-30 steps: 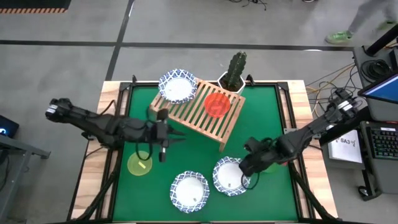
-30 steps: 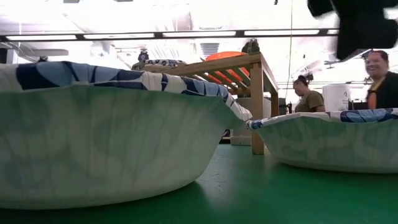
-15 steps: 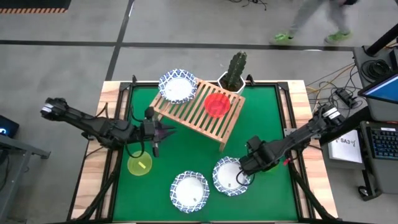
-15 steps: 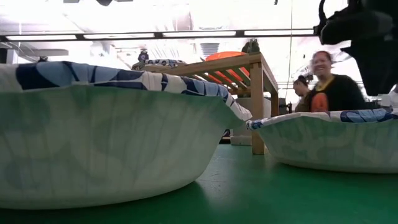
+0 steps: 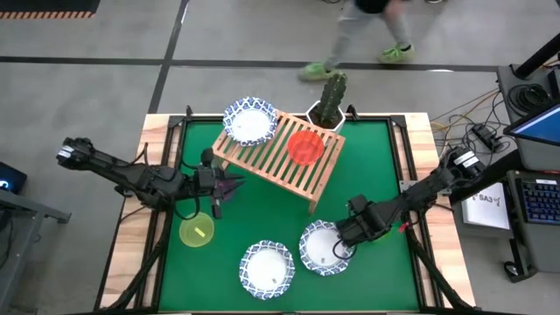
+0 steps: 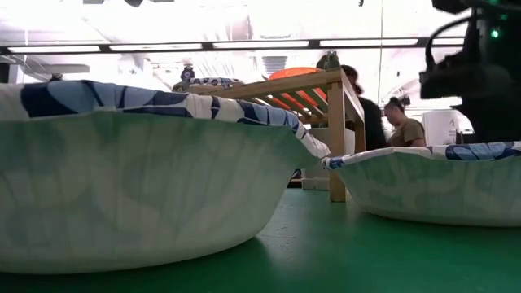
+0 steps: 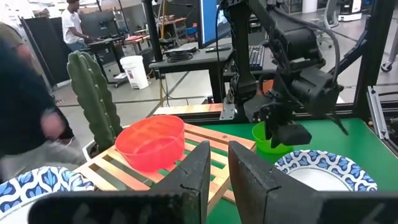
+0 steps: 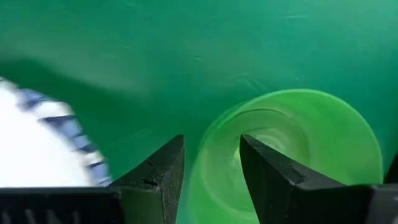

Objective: Place and stack bowls onto a shelf
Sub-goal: Stack the green bowl on top of the orange bowl on the shelf

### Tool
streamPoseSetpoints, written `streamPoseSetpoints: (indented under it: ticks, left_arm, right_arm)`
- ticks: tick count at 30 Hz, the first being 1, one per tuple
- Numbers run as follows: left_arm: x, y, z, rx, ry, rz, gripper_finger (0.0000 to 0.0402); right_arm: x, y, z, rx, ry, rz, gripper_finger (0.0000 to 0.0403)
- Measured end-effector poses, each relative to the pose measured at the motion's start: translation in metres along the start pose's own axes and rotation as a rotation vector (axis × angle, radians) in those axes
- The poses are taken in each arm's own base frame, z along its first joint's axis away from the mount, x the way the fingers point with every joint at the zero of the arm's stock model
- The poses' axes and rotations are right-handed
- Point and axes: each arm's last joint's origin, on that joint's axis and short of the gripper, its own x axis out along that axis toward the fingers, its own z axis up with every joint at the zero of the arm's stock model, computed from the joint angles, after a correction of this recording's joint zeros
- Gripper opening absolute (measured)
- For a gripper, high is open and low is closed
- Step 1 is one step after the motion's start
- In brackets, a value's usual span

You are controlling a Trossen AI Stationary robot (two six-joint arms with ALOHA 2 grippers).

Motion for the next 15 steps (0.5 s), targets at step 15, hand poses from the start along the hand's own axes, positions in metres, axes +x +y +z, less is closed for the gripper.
streamPoseSetpoints:
  ticks: [15]
  left_arm:
    - [0.000, 0.000, 0.001, -0.006, -0.006, 0.000, 0.0041]
  right_arm:
    - [-0.001, -0.007, 0.000, -0.036, 0.030, 0.005, 0.0011]
